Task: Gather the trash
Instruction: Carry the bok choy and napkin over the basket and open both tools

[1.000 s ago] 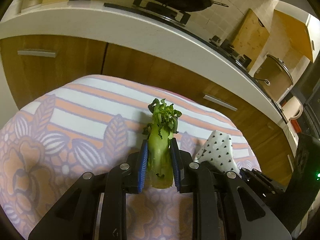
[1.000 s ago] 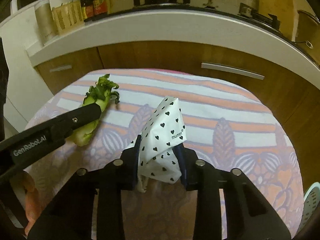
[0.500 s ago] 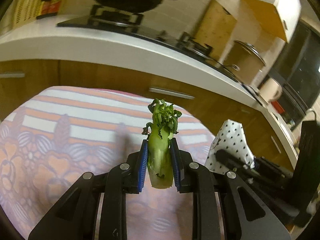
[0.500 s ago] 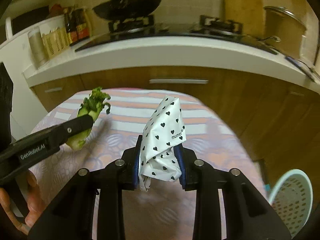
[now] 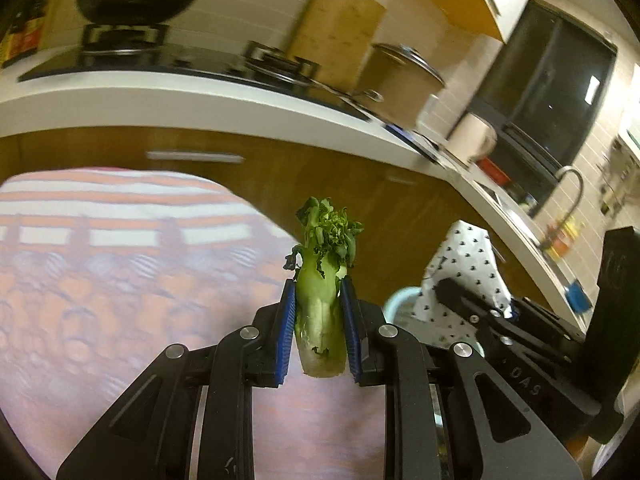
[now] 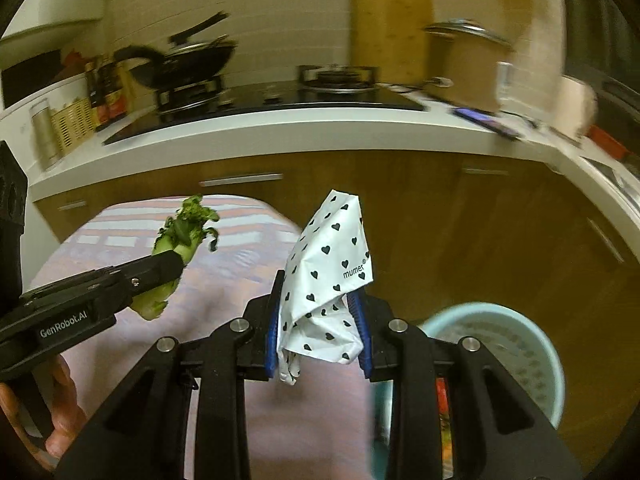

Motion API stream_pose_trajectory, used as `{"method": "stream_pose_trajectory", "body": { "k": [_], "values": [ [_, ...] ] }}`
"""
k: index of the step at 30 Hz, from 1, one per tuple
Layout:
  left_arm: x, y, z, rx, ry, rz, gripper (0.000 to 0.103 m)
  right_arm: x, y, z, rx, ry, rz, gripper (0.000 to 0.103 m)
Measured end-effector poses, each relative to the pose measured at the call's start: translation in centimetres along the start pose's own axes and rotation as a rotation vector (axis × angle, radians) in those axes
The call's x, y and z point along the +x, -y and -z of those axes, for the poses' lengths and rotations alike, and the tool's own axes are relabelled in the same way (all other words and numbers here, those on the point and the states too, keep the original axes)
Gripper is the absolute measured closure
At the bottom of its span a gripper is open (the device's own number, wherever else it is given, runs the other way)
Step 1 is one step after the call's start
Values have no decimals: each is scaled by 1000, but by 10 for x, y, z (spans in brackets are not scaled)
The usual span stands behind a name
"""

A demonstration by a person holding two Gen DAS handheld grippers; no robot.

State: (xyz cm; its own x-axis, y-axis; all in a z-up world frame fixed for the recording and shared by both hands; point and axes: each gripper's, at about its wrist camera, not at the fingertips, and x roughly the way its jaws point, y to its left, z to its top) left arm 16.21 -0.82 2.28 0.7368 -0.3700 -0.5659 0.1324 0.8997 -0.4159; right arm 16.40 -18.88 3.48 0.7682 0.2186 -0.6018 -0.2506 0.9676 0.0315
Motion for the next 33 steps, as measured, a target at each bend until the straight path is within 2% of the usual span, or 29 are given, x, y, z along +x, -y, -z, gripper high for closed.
{"method": "stream_pose_trajectory", "body": {
  "k": [8, 13, 20, 28, 29, 30, 31, 32, 33],
  "values": [
    [34, 69, 28, 66, -39, 62, 82, -32, 92, 46, 152, -8, 88, 76],
    [56, 100, 42, 101, -76, 88, 82, -38, 129, 66, 208, -24, 119, 76],
    [84, 128, 59, 141, -132, 112, 82, -29, 155, 83, 245, -68, 157, 76],
    [110, 141, 73, 171, -198, 128, 82, -8, 176, 102, 300, -142, 179, 72],
    [114, 142, 74, 173, -209, 130, 80, -7, 178, 104, 304, -146, 185, 70],
    [118, 143, 75, 173, -221, 118, 75, -6, 180, 105, 310, -154, 195, 58],
    [120, 142, 76, 168, -227, 110, 60, -5, 181, 107, 318, -159, 202, 52],
    [122, 141, 76, 160, -227, 102, 51, -5, 183, 108, 324, -160, 207, 50],
    [122, 140, 76, 151, -220, 97, 51, -4, 186, 109, 329, -162, 206, 50]
  ]
}}
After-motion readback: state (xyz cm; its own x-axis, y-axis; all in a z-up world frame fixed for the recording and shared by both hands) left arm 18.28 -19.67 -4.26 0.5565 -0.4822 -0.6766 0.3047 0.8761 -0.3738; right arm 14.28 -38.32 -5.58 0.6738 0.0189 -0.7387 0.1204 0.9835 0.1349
